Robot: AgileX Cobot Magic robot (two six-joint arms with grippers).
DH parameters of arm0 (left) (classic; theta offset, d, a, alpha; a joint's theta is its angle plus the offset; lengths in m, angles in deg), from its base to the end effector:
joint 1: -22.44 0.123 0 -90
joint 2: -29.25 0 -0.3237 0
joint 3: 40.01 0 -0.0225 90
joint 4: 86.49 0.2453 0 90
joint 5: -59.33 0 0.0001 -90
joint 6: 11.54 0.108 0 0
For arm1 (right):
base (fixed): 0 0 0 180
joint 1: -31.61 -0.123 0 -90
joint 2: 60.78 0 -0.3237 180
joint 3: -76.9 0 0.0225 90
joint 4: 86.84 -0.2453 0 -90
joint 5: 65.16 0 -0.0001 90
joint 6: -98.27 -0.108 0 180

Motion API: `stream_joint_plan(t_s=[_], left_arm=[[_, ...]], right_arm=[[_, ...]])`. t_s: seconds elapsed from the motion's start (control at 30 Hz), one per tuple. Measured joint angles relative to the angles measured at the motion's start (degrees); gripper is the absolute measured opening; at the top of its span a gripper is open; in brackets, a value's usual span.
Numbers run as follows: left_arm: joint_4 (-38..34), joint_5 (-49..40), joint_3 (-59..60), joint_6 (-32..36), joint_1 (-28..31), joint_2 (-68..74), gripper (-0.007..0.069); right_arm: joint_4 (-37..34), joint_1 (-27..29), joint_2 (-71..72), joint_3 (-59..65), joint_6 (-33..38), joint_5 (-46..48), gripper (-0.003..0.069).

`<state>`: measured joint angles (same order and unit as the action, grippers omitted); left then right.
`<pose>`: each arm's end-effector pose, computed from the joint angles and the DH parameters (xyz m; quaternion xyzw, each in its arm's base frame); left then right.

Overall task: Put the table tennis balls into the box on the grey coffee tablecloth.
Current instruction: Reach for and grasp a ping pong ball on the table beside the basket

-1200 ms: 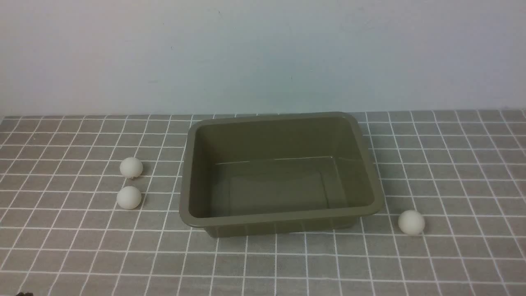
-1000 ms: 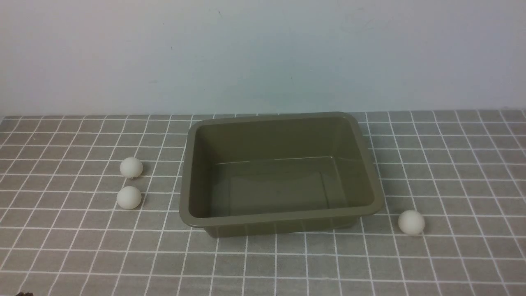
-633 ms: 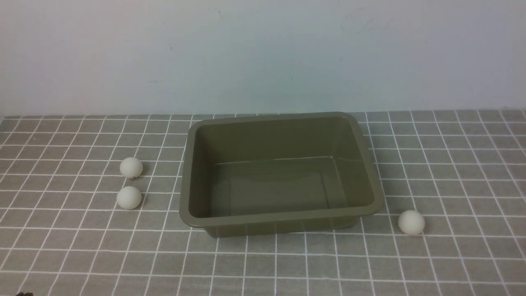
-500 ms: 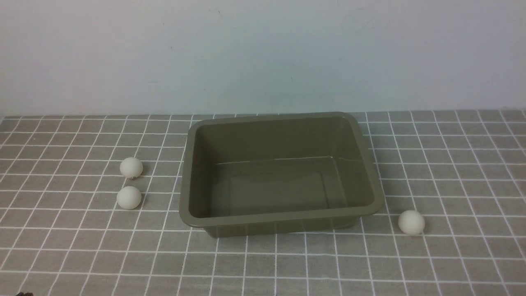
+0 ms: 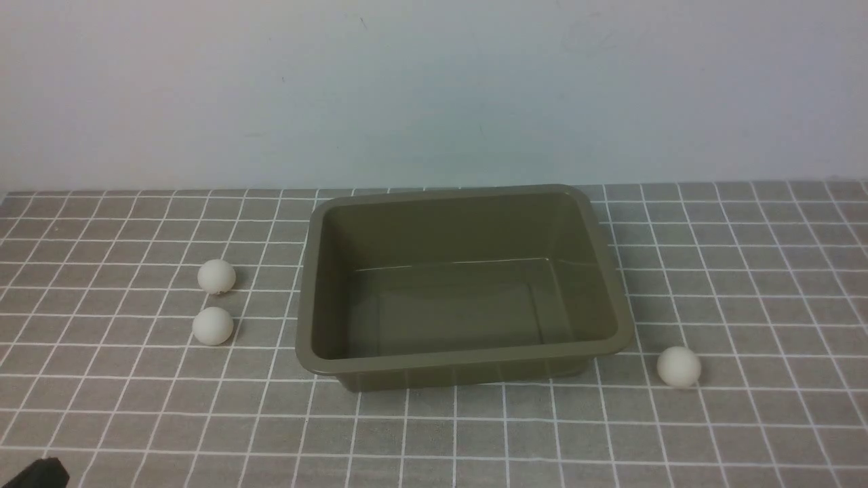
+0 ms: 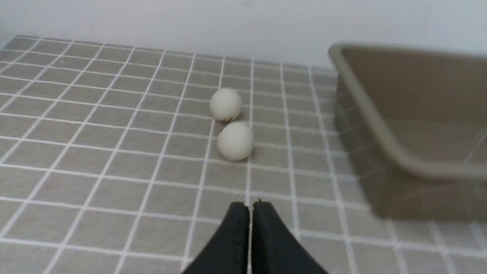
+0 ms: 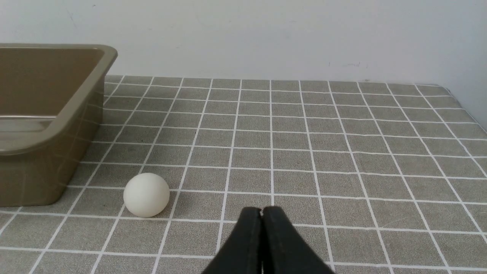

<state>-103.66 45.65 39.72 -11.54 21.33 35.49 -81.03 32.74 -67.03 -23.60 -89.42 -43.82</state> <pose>0.0276 -0.0081 0.1808 -0.0807 0.7563 -0.1267 0.6367 0.0243 -0.0045 0.1672 0.0348 0.8030 -0.0089 0.5949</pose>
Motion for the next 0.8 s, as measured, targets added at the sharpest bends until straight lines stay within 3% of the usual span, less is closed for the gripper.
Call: stream_joint_plan(t_s=[0.2, 0.27, 0.33, 0.43, 0.67, 0.8], left_arm=[[-17.94, 16.02, 0.0, -1.43, 0.0, 0.0, -0.0005], [-22.9, 23.1, -1.36, -1.71, 0.0, 0.0, -0.0005], [-23.18, 21.82, -5.9, -1.27, 0.0, 0.18, -0.0005], [-19.99, 15.01, -14.31, 0.94, 0.0, 3.61, -0.0005], [-12.22, -19.95, -36.49, 5.68, 0.0, 32.25, -0.0005], [-8.1, -29.4, -41.92, 9.13, 0.0, 49.07, -0.0005]], right_arm=[[-1.81, 0.0, 0.04, 0.07, -1.33, -1.76, -0.0013], [-9.96, 0.0, 0.04, 0.3, -6.29, -9.23, -0.0013], [-17.82, 0.0, 0.04, 0.3, -11.48, -15.56, -0.0013], [-23.24, 0.0, 0.04, 0.3, -14.43, -20.69, -0.0013], [-28.34, 0.0, 0.04, 0.3, -16.44, -26.37, -0.0013], [-27.68, -0.91, -0.58, -5.44, -15.26, -14.39, -0.0013]])
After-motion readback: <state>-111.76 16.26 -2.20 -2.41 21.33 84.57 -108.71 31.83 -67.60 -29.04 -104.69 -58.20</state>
